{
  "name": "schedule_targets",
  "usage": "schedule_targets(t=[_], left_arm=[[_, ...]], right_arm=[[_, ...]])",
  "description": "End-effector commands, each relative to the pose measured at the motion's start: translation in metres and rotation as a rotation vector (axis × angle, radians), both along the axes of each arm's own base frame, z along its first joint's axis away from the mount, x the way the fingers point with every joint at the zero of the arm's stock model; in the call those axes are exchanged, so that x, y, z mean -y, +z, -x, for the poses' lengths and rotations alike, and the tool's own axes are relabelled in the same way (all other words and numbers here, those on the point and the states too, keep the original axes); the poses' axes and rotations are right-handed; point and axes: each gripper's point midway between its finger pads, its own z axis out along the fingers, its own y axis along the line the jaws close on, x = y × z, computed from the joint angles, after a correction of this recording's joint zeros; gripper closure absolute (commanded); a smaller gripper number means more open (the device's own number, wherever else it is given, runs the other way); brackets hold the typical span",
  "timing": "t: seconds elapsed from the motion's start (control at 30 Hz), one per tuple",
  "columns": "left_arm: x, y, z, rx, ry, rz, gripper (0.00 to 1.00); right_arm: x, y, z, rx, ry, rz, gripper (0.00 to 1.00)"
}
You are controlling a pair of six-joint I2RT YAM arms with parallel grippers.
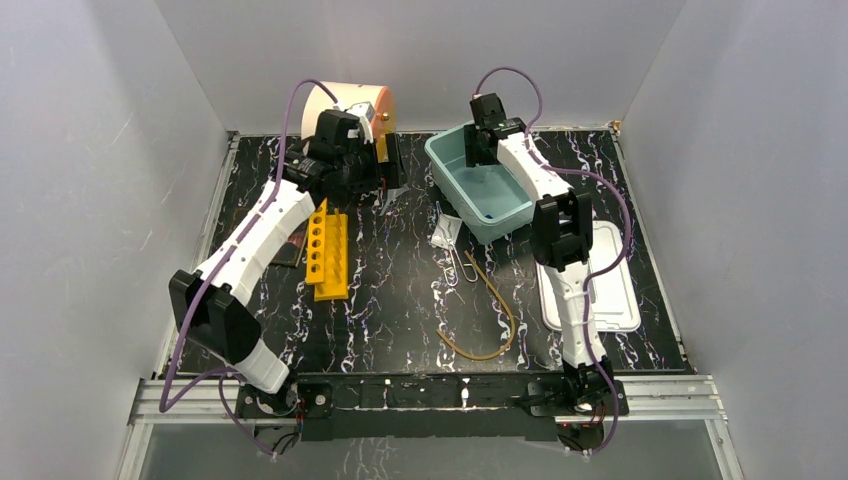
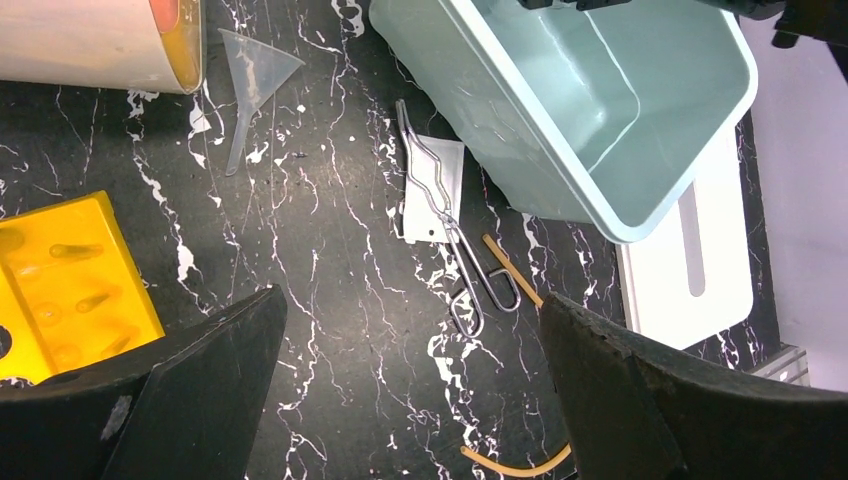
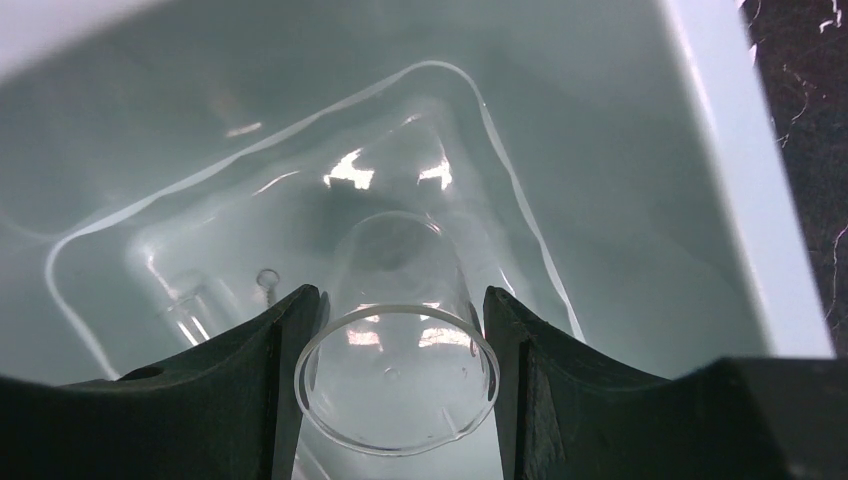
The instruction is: Organize the chemistry lab equipment
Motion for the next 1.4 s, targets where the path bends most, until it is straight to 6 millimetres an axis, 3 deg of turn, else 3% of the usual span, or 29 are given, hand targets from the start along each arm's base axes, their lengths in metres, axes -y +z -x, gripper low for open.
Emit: schedule_targets(t=[0.0,0.17,0.47,0.67,0.9,1.1,1.37], left_arm=[[0.006,-0.004,-0.001,-0.012,-0.018,0.018,0.02],[0.005,-0.01,0.0,-0.021,-0.02,0.008,0.02],[0.01,-0.017,-0.002,-0.048,-0.025,0.019,0.02],[0.01,-0.017,0.0,-0.052,-0.026,0.024,0.02],[0.009,-0.014,0.002,-0.048,-0.03,0.024,0.02],[0.009,-0.007,0.003,-0.032,-0.038,0.029,0.02],[-0.003,0.006,0.005,0.023,-0.032,-0.014,0.02]], right_arm=[[0.004,0.023,-0.013,0.071,-0.034,0.01,0.52],[0.007,0.004,-0.013,0.043,-0.037,0.033,0.51],[0.009,-0.004,-0.021,0.044,-0.032,0.03,0.46],[0.006,0.008,-0.02,0.056,-0.033,-0.006,0.34],[0.003,0.029,-0.021,0.091,-0.029,-0.026,0.23],[0.003,0.061,-0.017,0.129,-0.023,-0.053,0.2],[0.01,0.118,0.021,0.156,-0.012,-0.09,0.22]])
